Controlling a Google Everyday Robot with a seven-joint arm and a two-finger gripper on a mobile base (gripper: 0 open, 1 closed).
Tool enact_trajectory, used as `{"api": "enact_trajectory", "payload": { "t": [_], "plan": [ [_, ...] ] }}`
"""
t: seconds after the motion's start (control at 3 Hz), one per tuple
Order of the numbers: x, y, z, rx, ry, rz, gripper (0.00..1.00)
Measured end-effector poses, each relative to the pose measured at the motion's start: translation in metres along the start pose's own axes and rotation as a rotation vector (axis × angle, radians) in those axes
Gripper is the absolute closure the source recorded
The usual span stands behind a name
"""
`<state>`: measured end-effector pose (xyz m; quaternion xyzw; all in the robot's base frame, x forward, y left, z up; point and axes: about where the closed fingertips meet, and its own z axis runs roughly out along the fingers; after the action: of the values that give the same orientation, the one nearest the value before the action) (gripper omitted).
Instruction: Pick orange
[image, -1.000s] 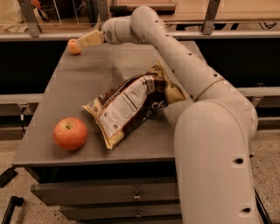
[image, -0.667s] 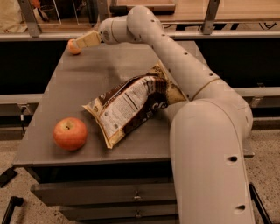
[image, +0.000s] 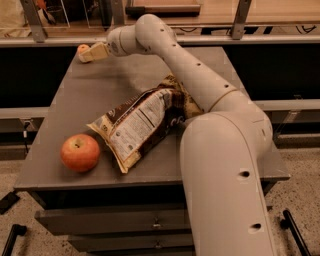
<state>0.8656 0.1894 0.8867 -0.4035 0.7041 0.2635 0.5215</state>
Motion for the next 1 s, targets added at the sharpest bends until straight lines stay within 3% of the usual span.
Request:
{"api": "enact_trajectory", "payload": {
  "t": [1.0],
  "plan": [
    [-0.0039, 0.0007, 0.0127, 0.004, -0.015, -0.025, 0.0]
  ]
}}
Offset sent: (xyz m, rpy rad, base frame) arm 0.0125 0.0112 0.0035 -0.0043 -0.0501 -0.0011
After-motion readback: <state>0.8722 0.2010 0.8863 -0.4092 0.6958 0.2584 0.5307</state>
